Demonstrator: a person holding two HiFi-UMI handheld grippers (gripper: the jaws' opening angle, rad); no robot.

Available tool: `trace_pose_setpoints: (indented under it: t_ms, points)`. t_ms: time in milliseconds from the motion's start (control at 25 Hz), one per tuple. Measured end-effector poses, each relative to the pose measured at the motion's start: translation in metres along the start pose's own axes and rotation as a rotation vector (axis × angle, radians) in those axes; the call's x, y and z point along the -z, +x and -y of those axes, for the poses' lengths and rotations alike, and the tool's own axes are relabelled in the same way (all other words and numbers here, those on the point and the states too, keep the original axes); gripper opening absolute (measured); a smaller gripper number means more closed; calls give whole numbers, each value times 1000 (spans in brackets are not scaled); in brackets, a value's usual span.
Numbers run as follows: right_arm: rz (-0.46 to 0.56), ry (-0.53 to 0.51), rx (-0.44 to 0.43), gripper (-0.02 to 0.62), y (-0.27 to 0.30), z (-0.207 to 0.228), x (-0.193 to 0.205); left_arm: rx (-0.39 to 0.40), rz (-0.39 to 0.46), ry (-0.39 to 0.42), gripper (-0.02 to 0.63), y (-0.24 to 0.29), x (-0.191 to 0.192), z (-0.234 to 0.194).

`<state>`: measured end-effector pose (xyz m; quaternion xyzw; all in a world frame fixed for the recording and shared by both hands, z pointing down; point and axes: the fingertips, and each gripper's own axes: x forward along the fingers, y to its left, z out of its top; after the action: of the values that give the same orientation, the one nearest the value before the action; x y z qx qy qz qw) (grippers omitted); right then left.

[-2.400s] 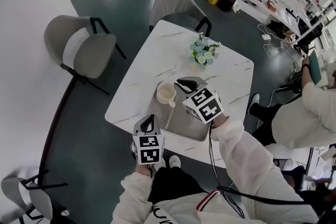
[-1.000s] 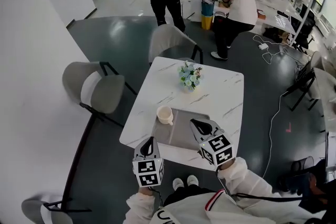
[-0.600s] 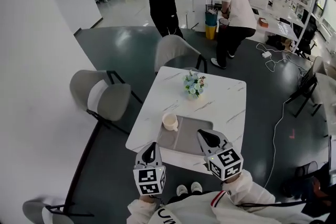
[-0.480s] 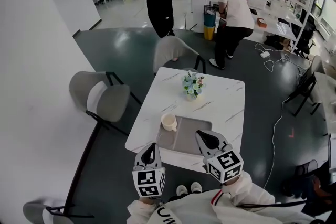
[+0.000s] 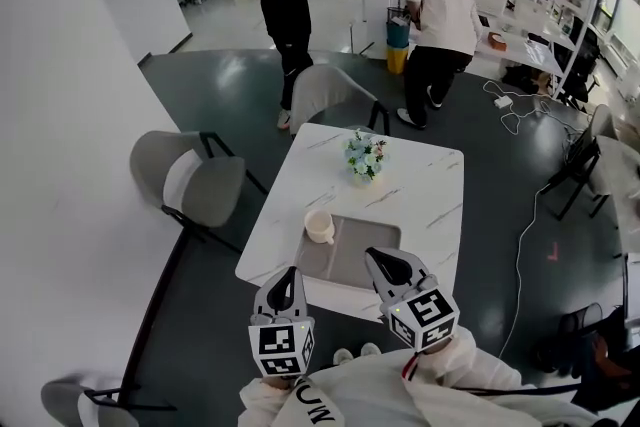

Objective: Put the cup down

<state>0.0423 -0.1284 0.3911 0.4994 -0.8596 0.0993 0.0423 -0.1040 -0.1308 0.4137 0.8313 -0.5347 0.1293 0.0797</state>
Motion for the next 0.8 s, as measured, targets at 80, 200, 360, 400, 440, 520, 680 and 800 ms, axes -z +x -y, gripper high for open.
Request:
trace_pose_setpoints:
  t_ms: [80, 200, 360, 400, 440, 520, 680, 800]
  points:
    - [2, 3, 1, 5, 0, 0, -1, 0, 5, 0, 9, -2, -2, -1]
    - [-1, 6, 7, 5, 1, 0, -2, -4, 4, -7, 9, -4, -3, -2]
    - [-10, 5, 15, 5, 1, 5, 1, 1, -4, -8, 9, -1, -1, 0]
    - [-16, 9, 15, 5, 1, 5, 3, 4, -8, -8, 9, 0, 0, 1]
    - [-20, 12, 15, 5, 1, 6, 5, 6, -12, -8, 9, 0, 0, 2]
    - [-28, 10, 17, 5, 1, 5, 7, 7, -16, -10, 9, 0, 2, 1]
    - [-41, 0, 18, 5, 3, 5, 9, 5, -17, -12, 9, 1, 1, -1]
    - [-50, -3, 19, 5, 5, 7, 12, 4, -18, -13, 9, 2, 1, -2]
